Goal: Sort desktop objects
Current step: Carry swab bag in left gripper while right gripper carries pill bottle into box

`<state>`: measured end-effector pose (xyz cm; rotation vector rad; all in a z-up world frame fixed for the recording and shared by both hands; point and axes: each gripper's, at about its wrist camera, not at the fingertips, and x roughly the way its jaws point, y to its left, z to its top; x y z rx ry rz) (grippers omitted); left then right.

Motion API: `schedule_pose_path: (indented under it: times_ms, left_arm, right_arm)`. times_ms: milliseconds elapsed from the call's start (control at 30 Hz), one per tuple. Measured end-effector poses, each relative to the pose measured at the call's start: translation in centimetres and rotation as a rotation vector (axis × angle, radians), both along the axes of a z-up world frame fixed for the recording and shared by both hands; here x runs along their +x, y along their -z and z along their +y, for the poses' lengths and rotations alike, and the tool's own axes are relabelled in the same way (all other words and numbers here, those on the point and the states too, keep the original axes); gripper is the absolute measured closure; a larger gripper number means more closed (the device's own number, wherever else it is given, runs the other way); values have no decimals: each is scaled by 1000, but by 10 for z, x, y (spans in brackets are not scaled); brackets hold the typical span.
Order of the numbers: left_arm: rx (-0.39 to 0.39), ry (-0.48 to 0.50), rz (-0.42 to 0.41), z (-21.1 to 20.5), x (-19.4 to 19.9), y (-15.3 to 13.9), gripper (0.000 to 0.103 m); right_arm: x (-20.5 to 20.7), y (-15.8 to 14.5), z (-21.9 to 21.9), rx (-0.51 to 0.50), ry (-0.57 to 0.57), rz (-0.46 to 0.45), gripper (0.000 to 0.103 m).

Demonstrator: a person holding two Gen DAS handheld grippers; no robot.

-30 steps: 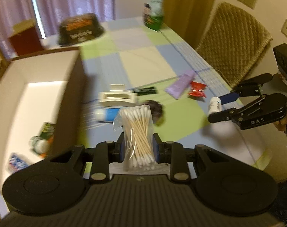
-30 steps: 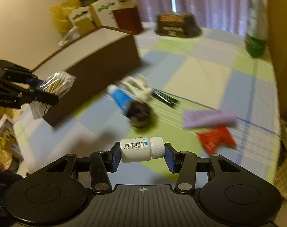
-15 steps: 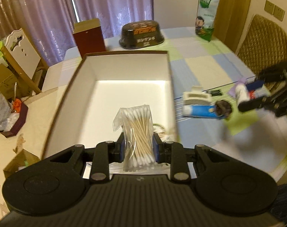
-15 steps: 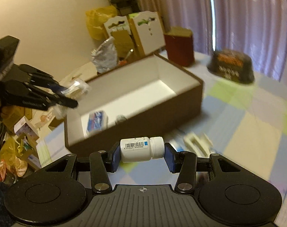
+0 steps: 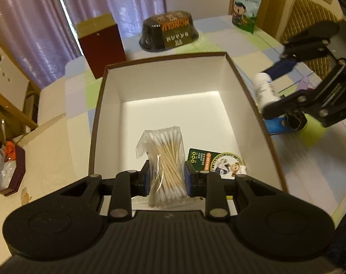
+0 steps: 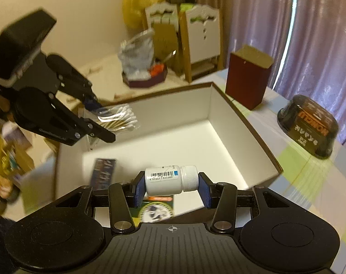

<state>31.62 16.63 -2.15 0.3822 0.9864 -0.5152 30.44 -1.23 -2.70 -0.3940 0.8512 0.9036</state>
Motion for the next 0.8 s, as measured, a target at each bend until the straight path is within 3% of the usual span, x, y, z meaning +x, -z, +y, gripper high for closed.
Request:
schedule_pose_path:
  times_ms: [367,800]
  left_arm:
    - [37,37,102,3,36,52,79]
    - [40,10,185,10,54,88,79]
  right_arm:
    - [56,60,39,-219,-118,107,56]
    - [77,95,48,-330,-147,189,56]
